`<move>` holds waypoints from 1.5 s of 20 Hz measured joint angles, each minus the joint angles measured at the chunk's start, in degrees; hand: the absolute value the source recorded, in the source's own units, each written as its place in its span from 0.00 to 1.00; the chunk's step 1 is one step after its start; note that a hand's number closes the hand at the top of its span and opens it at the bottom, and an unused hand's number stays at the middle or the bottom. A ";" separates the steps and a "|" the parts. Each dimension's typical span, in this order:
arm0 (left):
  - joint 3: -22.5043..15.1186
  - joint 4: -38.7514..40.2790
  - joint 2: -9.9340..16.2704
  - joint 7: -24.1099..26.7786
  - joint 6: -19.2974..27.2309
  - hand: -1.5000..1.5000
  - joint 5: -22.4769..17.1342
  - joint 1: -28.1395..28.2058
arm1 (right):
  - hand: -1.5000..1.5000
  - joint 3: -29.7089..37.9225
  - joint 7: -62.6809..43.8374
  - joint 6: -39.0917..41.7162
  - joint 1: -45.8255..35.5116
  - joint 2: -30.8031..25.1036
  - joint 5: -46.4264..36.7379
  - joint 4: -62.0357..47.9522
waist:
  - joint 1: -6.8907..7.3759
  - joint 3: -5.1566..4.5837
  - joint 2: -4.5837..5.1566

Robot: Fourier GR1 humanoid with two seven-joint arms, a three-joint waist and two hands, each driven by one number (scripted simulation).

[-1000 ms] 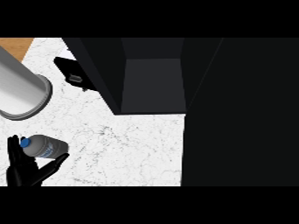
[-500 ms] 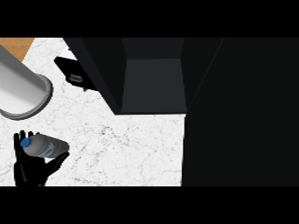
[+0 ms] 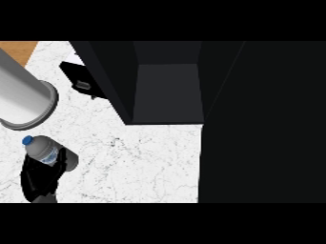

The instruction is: Pick up the bottled water, place it into the cabinet and close the cabinet

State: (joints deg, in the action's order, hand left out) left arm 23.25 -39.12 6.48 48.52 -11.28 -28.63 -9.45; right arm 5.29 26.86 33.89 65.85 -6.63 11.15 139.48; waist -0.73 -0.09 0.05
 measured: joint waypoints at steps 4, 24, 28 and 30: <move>-0.83 0.41 -0.63 2.08 0.55 1.00 0.94 -0.81 | 0.00 0.25 -0.06 0.08 0.06 0.33 -0.02 -0.14 | -0.01 0.02 -0.04; -22.83 -18.22 -6.06 -9.59 1.87 1.00 7.80 -2.17 | 0.00 0.44 0.18 -0.75 -1.79 0.18 0.33 -0.51 | 0.74 0.11 -0.36; -28.86 -28.06 -6.31 -14.80 6.51 1.00 6.20 -0.93 | 0.00 1.14 0.27 -0.70 -1.89 -0.07 0.49 -0.56 | 0.86 0.11 -0.43; -32.95 -33.40 -6.37 -17.31 9.75 1.00 5.56 -0.11 | 0.00 1.01 -0.08 -1.02 -2.56 0.02 0.51 -0.72 | 1.01 0.11 -0.43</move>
State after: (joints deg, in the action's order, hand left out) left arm -9.70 -72.52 0.10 31.21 -1.53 -23.07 -9.56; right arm 6.30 26.78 32.87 63.29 -6.61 11.66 138.76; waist 0.27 0.03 -0.38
